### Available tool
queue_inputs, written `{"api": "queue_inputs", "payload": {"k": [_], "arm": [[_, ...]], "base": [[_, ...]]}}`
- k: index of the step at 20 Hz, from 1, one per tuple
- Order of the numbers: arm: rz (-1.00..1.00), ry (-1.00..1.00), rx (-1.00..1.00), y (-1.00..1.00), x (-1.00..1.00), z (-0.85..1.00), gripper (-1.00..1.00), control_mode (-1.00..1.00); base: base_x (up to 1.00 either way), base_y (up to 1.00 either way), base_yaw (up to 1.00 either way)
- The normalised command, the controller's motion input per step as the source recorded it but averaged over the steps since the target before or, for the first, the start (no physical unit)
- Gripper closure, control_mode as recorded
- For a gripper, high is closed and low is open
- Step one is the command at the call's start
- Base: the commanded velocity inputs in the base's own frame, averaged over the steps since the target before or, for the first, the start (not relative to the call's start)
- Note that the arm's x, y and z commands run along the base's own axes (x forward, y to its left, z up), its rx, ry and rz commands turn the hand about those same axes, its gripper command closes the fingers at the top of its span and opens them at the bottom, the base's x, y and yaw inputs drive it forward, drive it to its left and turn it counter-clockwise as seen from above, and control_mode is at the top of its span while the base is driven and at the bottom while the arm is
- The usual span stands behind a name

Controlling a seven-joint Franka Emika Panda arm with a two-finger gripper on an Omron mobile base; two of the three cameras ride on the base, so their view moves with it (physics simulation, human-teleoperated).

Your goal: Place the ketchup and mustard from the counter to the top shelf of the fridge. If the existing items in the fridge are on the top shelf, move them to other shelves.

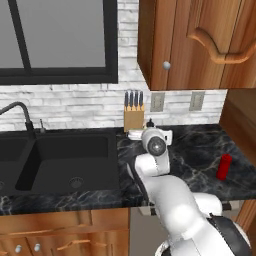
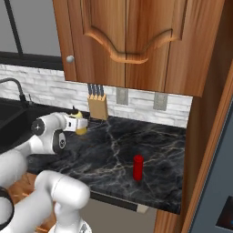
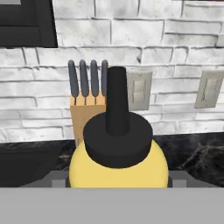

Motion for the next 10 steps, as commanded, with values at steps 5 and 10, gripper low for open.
{"api": "queue_inputs", "payload": {"k": [5,10], "arm": [[0.00,0.00,0.00,0.00,-0.96,1.00,1.00,-1.00],[0.00,0.00,0.02,0.00,-1.00,1.00,1.00,-1.00]], "base": [[0.00,0.00,0.00],[0.00,0.00,0.00]]}}
